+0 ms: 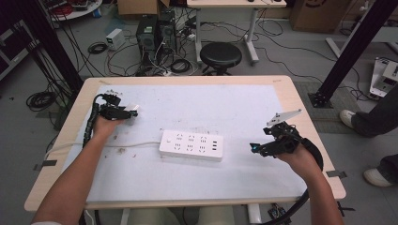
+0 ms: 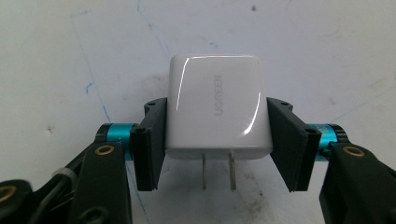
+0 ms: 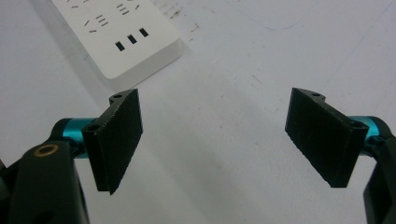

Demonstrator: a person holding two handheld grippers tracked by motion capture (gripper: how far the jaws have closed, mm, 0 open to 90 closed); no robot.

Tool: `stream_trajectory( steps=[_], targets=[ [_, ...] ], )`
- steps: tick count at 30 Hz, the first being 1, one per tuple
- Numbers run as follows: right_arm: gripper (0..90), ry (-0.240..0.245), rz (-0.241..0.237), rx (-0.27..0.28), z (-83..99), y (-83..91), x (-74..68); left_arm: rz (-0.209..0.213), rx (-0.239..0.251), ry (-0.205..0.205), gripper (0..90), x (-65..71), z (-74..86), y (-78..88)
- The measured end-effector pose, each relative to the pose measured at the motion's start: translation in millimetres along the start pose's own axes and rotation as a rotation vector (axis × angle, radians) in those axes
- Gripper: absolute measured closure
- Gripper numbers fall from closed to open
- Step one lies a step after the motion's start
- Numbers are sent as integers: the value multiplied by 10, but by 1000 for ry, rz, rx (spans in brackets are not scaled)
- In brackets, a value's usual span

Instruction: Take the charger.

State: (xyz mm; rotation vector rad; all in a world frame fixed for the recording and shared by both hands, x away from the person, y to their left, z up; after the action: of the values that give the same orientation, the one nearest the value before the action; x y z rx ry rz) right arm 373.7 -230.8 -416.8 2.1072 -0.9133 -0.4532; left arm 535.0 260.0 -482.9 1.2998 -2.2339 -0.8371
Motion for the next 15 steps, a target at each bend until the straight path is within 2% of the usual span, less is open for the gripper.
stream_trajectory(
  steps=[6,15],
  targets=[
    [194,5,-7,7,10,9,-16,12,80,-13,426,110,-75,259],
    [194,15,-14,19,11,18,-56,38,168,-76,426,381,-66,666]
  ],
)
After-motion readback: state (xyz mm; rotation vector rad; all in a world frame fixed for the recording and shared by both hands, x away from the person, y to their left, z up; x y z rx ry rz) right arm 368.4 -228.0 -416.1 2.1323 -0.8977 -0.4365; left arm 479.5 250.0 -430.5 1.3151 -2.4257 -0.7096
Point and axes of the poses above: each handheld gripper's, and its own axes: y roughly backward along the jaws, z roughly out of its underside, x roughly to its right, the point moved 9 cm from there along -y, roughly forward along the jaws, and after that the axes turned 3 degrees about -y, right-handed, at the moved point
